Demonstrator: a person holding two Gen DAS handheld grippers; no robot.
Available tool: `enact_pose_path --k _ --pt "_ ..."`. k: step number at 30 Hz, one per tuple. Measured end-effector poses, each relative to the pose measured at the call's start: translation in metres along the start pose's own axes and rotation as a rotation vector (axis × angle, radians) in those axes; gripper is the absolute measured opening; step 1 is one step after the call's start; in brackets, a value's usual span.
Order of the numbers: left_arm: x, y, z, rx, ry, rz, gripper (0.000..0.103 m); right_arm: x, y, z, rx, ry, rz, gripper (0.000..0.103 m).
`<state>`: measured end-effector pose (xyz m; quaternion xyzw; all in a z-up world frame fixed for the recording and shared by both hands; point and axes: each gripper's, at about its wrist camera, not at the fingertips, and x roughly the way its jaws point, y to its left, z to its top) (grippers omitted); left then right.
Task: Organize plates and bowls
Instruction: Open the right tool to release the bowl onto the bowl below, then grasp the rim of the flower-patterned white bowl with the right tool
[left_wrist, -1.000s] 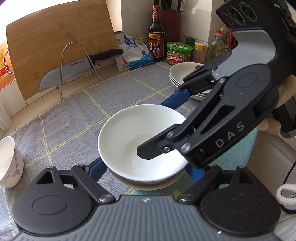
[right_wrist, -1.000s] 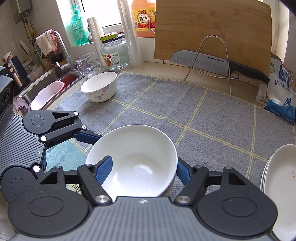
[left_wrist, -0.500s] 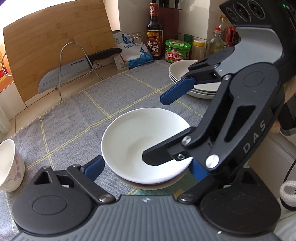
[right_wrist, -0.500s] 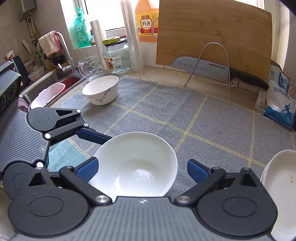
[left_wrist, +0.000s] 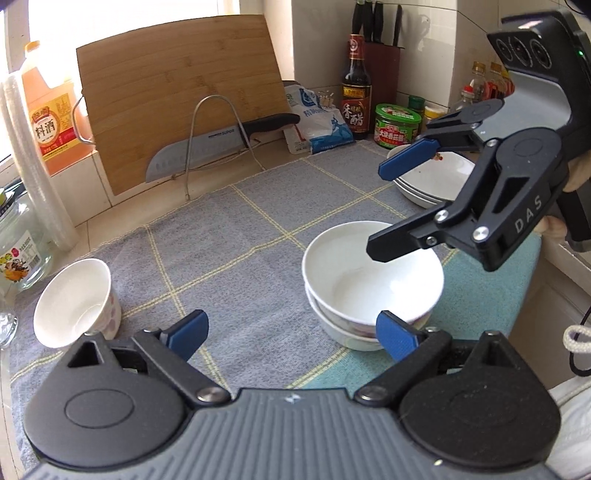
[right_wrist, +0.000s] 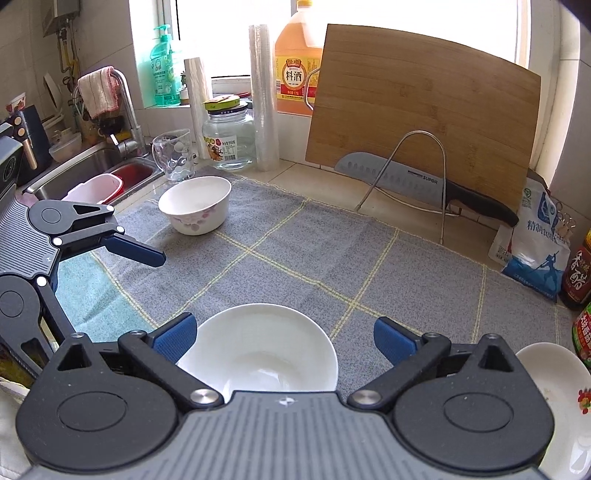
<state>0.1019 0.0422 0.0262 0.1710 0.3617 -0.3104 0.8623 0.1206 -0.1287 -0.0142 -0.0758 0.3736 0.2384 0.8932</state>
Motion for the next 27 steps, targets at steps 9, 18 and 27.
enact_pose_path --k 9,18,27 --pt "0.007 0.066 -0.023 -0.141 -0.004 0.179 0.097 0.036 0.036 0.037 -0.066 -0.002 0.001 0.103" --pt "0.014 0.112 -0.039 -0.182 -0.024 0.225 0.097 0.079 0.076 0.079 -0.112 0.052 0.022 0.103" --pt "0.031 0.137 -0.050 -0.153 -0.030 0.281 0.097 0.126 0.091 0.108 -0.126 0.090 0.044 0.103"
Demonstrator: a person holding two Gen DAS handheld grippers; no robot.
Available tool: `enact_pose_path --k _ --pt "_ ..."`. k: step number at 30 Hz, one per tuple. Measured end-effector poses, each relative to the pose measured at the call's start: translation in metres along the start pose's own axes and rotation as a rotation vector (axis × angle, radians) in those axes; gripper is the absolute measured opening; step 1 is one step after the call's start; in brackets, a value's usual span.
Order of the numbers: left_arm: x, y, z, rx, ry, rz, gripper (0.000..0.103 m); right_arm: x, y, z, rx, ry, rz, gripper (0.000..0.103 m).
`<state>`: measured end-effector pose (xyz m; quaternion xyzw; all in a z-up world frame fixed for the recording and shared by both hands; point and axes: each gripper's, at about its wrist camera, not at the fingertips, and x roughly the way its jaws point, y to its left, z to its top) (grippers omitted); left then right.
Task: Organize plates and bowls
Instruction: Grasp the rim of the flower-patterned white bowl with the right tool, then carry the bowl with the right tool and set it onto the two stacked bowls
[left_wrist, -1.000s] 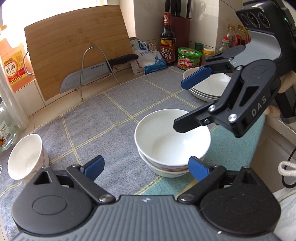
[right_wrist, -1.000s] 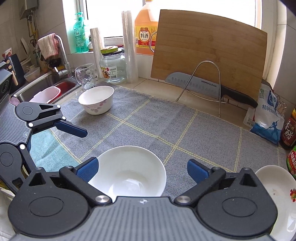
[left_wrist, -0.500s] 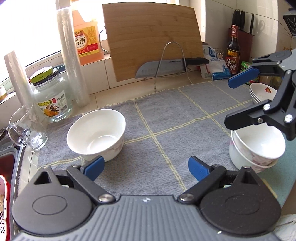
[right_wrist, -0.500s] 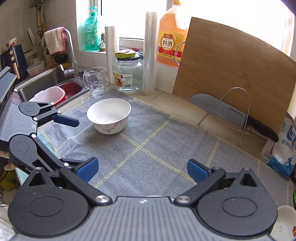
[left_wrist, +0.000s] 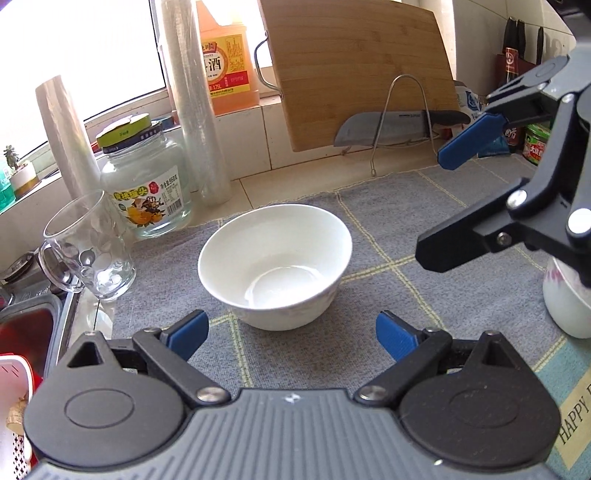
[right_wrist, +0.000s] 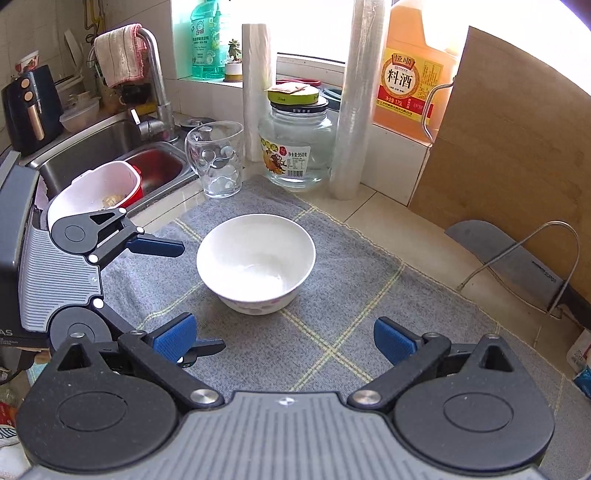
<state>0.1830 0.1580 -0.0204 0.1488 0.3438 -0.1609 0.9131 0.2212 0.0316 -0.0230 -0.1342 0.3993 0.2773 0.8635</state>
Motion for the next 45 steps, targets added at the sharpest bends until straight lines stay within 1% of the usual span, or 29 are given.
enact_pose_path --k 10,12,17,22,27,31,32,35,45 --pt "0.019 0.015 -0.003 -0.007 -0.010 -0.009 0.097 0.047 -0.010 0.028 0.014 0.032 0.045 0.103" --pt "0.022 0.016 -0.002 -0.007 -0.015 -0.001 0.097 0.058 -0.012 0.032 0.016 0.041 0.059 0.103" --pt "0.028 0.020 0.001 -0.029 -0.030 -0.014 0.097 0.077 -0.015 0.038 0.024 0.056 0.100 0.103" --pt "0.033 0.021 0.003 -0.030 -0.047 -0.027 0.096 0.093 -0.018 0.044 0.026 0.066 0.133 0.103" --pt "0.036 0.021 0.005 -0.030 -0.053 -0.044 0.095 0.105 -0.020 0.051 0.030 0.075 0.172 0.099" --pt "0.036 0.022 0.006 -0.029 -0.058 -0.048 0.094 0.113 -0.019 0.055 0.020 0.090 0.195 0.086" --pt "0.036 0.022 0.006 -0.028 -0.060 -0.050 0.094 0.114 -0.018 0.056 0.018 0.092 0.197 0.085" --pt "0.036 0.022 0.008 -0.025 -0.061 -0.053 0.094 0.116 -0.018 0.057 0.017 0.089 0.209 0.083" --pt "0.034 0.023 0.009 -0.039 -0.044 -0.061 0.094 0.113 -0.020 0.058 0.040 0.086 0.225 0.083"
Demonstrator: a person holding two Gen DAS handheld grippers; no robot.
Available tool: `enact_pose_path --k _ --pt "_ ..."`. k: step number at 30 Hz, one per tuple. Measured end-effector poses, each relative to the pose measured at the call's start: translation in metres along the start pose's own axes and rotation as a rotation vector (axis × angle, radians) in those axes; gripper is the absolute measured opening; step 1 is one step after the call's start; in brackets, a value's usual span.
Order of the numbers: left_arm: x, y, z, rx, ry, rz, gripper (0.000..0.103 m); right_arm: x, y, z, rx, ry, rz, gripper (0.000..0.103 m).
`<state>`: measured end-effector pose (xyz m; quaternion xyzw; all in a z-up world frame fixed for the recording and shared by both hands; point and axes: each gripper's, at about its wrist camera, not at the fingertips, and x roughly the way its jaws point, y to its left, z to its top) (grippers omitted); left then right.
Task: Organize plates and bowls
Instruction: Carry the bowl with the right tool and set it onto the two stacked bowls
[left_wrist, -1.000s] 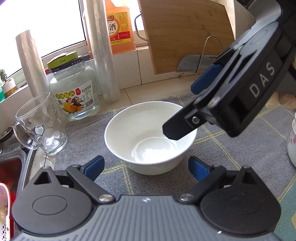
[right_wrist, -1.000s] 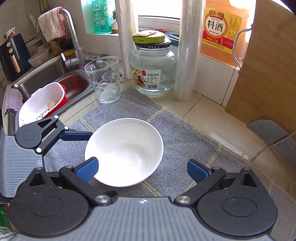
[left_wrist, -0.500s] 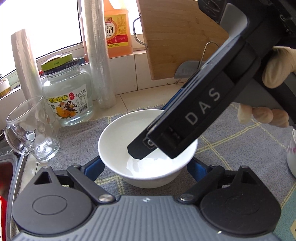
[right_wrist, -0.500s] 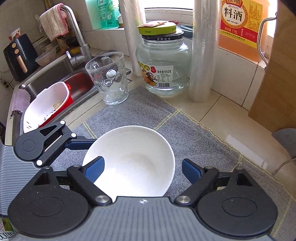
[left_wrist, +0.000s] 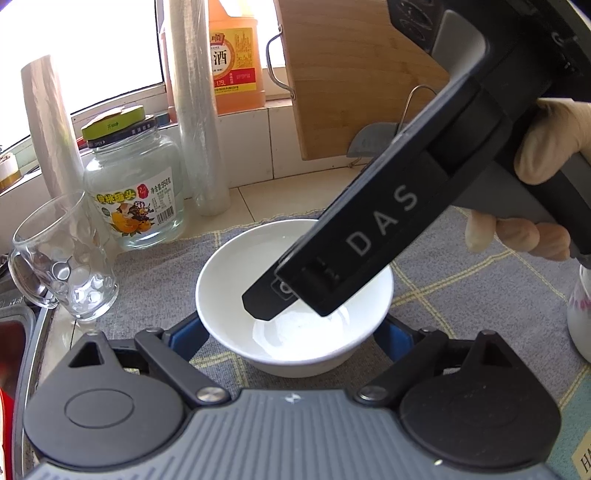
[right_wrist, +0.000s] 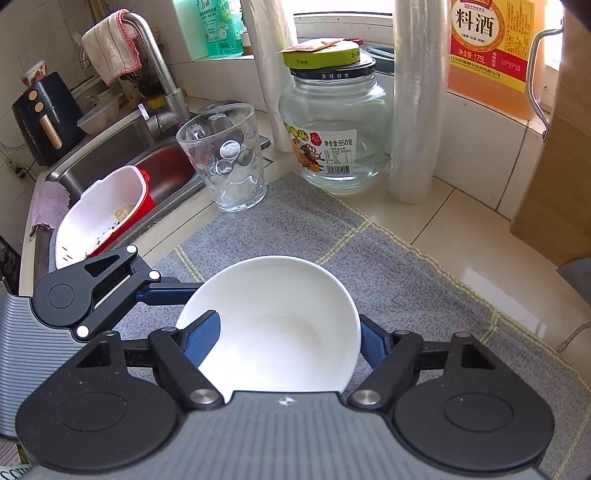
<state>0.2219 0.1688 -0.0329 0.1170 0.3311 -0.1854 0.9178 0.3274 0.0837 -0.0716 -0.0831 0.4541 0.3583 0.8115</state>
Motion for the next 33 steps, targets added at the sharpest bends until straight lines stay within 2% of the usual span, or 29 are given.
enact_pose_path --k 8,17,33 --pt "-0.017 -0.008 0.005 0.006 0.015 -0.006 0.094 -0.014 0.006 -0.004 0.025 -0.015 0.013 0.082" --pt "-0.043 -0.026 0.009 0.039 0.008 -0.029 0.094 -0.047 0.017 -0.020 0.064 -0.055 0.014 0.082" --pt "-0.079 -0.077 0.006 0.079 0.022 -0.107 0.094 -0.105 0.028 -0.073 0.111 -0.093 -0.010 0.082"
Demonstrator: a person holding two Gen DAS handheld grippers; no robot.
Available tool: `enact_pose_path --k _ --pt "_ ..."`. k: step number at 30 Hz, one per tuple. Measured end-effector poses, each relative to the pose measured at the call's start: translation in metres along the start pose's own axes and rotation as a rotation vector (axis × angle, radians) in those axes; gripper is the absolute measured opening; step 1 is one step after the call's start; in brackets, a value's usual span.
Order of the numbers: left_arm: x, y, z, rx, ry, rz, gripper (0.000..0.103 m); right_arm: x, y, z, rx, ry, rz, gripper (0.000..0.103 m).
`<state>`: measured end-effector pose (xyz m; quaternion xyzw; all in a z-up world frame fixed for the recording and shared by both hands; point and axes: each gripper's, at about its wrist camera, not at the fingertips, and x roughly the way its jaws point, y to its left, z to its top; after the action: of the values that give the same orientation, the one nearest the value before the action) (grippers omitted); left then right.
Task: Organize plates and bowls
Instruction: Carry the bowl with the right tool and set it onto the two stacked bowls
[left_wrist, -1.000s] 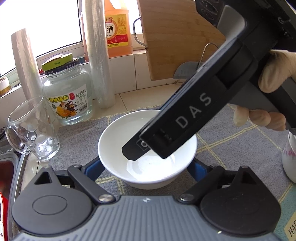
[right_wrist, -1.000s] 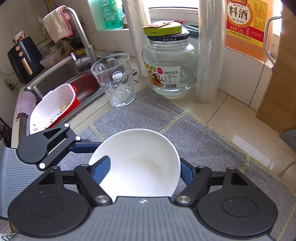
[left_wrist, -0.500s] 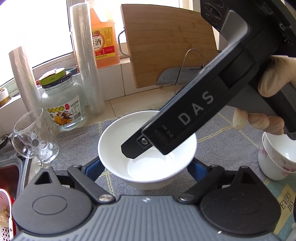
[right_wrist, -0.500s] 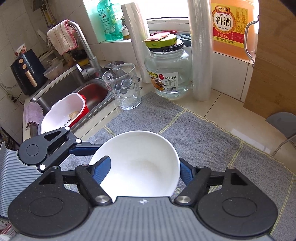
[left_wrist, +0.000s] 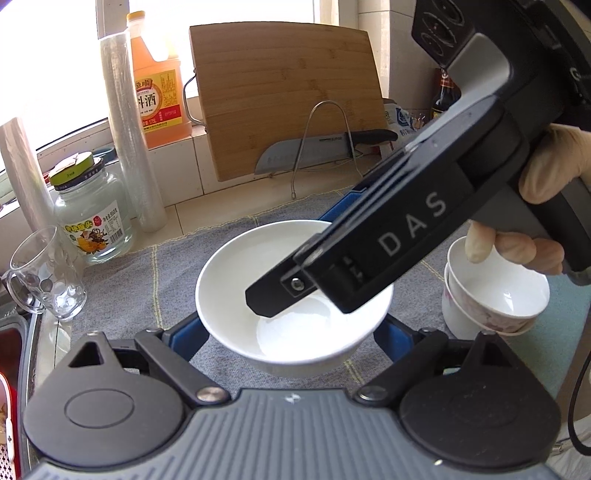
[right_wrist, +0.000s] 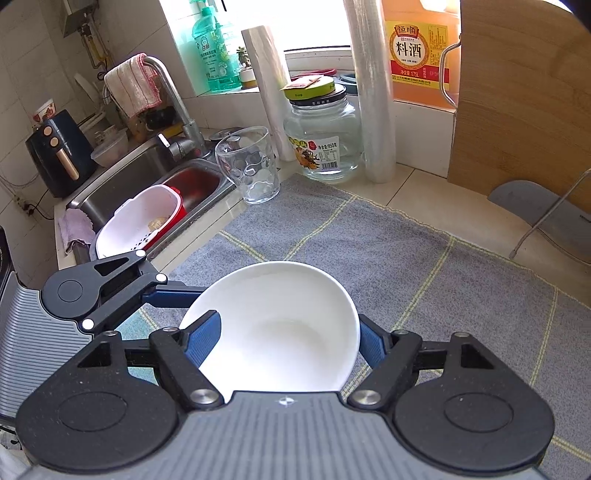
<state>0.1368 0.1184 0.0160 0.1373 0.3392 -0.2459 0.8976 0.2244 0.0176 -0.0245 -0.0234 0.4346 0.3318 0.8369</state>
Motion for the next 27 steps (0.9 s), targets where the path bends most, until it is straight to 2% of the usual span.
enact_pose_path --k 10,27 --pt "-0.009 -0.038 0.005 0.053 -0.004 -0.056 0.094 -0.045 -0.007 -0.030 0.038 -0.032 -0.035 0.082" --pt "-0.002 -0.105 0.026 0.139 -0.033 -0.193 0.094 -0.117 -0.040 -0.080 0.114 -0.075 -0.157 0.083"
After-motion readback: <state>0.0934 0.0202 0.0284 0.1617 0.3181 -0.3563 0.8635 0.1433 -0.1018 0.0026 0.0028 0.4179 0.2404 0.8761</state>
